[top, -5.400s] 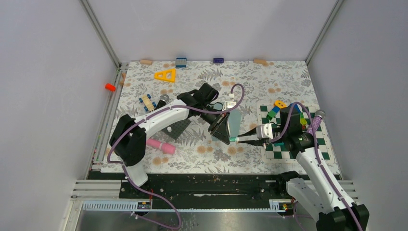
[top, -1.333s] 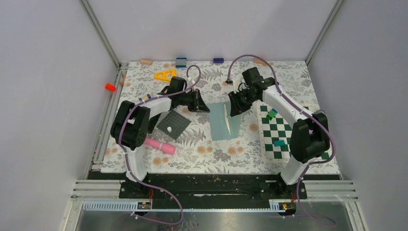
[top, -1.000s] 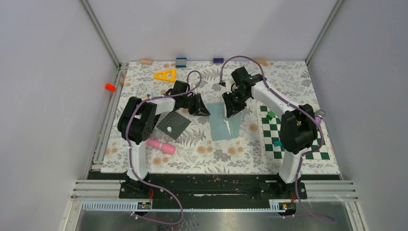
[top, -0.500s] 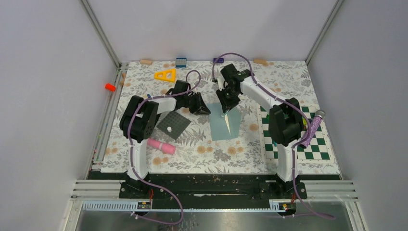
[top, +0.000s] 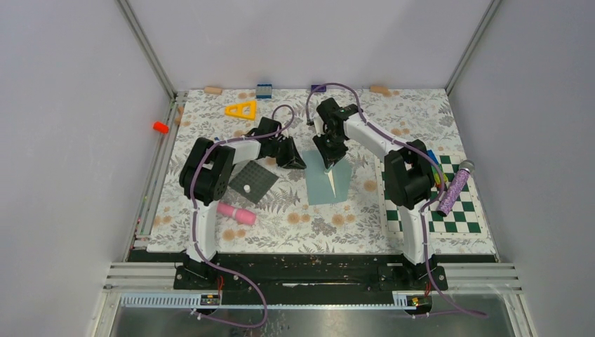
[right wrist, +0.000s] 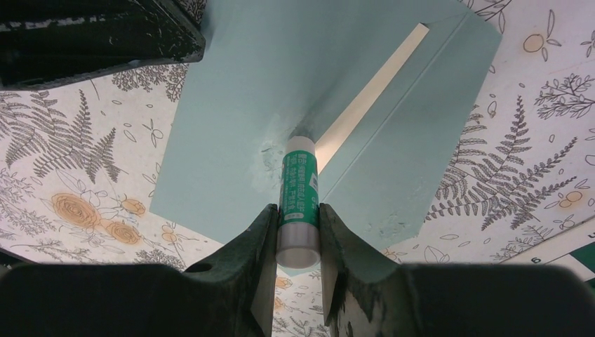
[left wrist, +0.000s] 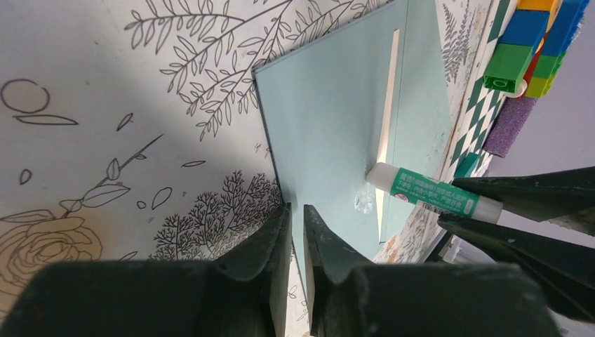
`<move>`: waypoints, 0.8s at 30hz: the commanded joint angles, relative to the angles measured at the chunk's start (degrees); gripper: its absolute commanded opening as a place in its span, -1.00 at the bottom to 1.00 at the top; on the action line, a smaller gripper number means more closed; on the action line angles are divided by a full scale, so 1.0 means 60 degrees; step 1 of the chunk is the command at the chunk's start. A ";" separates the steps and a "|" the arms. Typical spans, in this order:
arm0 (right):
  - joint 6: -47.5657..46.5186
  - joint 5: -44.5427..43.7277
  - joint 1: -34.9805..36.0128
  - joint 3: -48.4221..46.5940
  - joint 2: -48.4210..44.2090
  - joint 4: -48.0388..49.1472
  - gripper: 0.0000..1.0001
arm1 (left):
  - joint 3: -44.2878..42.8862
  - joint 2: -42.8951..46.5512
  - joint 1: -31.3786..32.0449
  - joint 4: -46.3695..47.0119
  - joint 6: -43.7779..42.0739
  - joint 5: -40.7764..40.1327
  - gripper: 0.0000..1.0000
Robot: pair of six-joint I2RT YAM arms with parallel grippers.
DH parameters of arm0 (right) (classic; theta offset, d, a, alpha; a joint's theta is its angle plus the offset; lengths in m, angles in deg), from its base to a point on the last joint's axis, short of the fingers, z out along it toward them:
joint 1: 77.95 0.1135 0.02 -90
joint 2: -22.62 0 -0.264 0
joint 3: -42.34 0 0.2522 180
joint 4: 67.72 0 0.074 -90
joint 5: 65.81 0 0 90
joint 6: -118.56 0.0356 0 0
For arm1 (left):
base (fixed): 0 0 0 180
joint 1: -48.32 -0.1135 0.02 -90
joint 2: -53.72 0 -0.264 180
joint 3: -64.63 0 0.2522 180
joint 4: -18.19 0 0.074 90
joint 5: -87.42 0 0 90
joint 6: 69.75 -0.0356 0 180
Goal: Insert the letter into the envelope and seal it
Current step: Paint the envelope at the center of the board.
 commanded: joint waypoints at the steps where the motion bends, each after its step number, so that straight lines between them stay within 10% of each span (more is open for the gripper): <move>1: -0.0020 -0.0237 0.0152 -0.0492 0.0126 -0.0161 -1.00 | -0.0534 -0.0234 0.0098 -0.0369 -0.0193 -0.0479 -0.73; 15: 0.0024 -0.0094 0.0180 -0.0301 0.0040 -0.0149 -1.00 | -0.0394 -0.0259 0.0246 0.0938 0.0428 0.1108 -0.42; 24: 0.0051 -0.0055 0.0181 -0.0385 0.0044 -0.0151 -1.00 | -0.0700 -0.0629 0.0421 0.0315 0.0248 0.0781 -0.65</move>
